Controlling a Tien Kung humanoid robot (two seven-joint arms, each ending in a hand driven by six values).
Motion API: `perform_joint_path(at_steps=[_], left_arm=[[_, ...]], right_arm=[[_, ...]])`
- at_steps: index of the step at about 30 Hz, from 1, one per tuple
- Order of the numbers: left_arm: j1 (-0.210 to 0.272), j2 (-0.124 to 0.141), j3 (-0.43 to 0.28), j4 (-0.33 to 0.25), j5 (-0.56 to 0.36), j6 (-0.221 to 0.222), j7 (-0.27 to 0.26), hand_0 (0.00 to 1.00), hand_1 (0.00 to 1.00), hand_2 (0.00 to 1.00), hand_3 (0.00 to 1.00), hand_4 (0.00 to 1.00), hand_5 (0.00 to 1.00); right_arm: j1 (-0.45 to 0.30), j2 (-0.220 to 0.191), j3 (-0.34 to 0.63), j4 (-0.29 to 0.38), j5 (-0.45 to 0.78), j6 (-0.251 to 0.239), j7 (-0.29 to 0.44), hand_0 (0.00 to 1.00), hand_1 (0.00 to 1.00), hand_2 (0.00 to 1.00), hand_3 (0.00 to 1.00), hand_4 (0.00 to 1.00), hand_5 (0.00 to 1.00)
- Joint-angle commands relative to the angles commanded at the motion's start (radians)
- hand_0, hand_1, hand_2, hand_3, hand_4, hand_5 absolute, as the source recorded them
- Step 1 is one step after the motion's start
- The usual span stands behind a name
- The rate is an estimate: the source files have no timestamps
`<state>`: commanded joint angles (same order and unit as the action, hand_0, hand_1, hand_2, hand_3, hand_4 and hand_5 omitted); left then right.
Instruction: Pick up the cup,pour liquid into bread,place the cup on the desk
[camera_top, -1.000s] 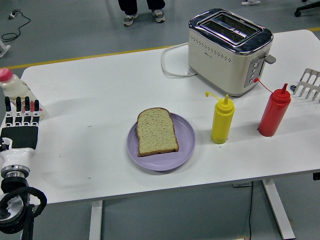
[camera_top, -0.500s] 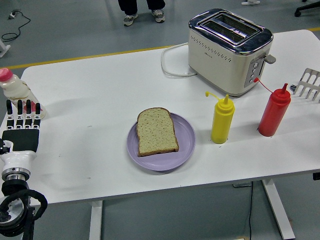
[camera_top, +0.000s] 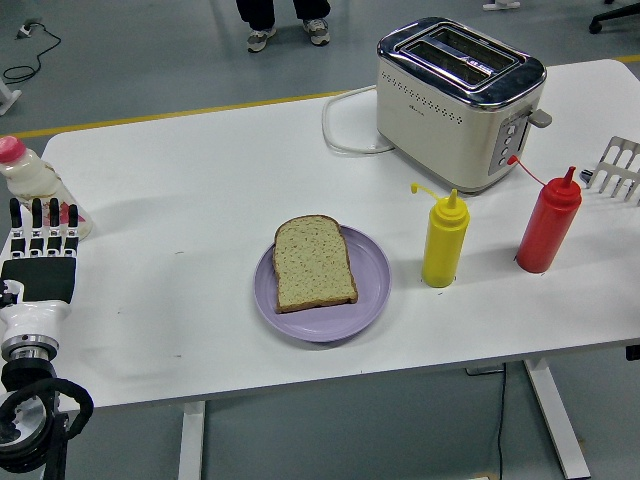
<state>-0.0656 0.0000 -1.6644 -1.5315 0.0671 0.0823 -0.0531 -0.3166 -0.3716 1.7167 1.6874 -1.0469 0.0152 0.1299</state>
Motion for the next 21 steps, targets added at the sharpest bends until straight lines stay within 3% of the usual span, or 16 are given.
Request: perform_joint_path(at_steps=[21], left_arm=[[-0.003, 0.000, 0.003, 0.001, 0.000, 0.002, 0.000, 0.856, 0.865, 0.931, 0.841, 0.670, 0.998]], right_arm=[[-0.013, 0.006, -0.137, 0.014, -0.091, -0.028, 0.008, 0.964, 0.930, 0.983, 0.998, 0.965, 0.241]])
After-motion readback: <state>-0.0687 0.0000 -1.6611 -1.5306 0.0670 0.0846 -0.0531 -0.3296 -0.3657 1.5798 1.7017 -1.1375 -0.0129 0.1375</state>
